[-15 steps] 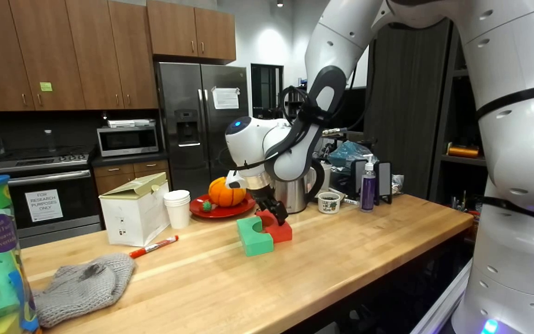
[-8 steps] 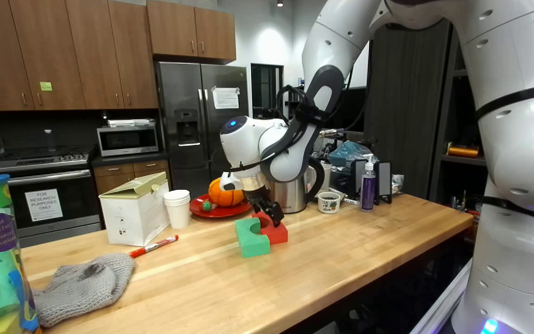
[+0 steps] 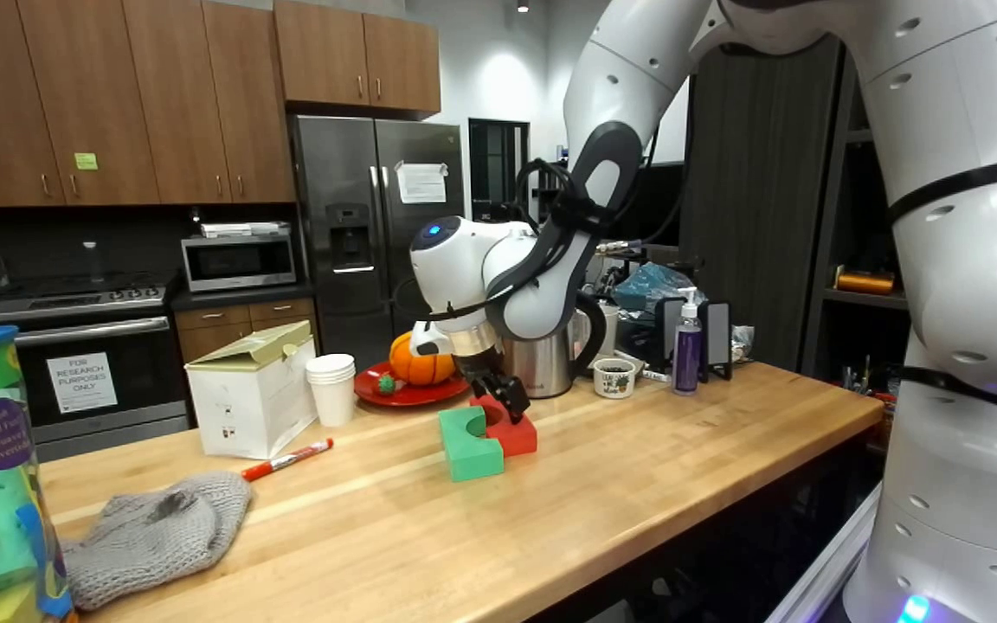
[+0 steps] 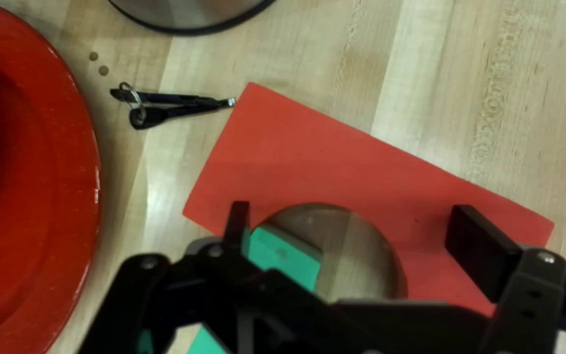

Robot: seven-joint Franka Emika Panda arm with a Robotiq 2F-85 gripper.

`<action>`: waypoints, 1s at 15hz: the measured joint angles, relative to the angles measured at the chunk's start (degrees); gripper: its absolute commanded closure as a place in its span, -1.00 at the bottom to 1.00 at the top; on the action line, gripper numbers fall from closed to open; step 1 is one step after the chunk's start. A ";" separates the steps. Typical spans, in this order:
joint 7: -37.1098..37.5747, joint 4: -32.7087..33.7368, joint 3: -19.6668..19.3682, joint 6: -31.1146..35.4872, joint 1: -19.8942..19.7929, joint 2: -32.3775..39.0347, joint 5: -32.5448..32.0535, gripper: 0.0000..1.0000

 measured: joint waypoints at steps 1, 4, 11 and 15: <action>0.11 -0.03 0.00 0.00 0.06 -0.05 -0.07 -1.00; 0.16 -0.04 0.00 0.00 0.30 -0.09 -0.07 -1.00; 0.17 -0.01 0.00 -0.04 0.37 -0.09 -0.06 -1.00; 4.40 -0.04 -0.15 -0.08 1.27 -0.16 -3.15 -1.00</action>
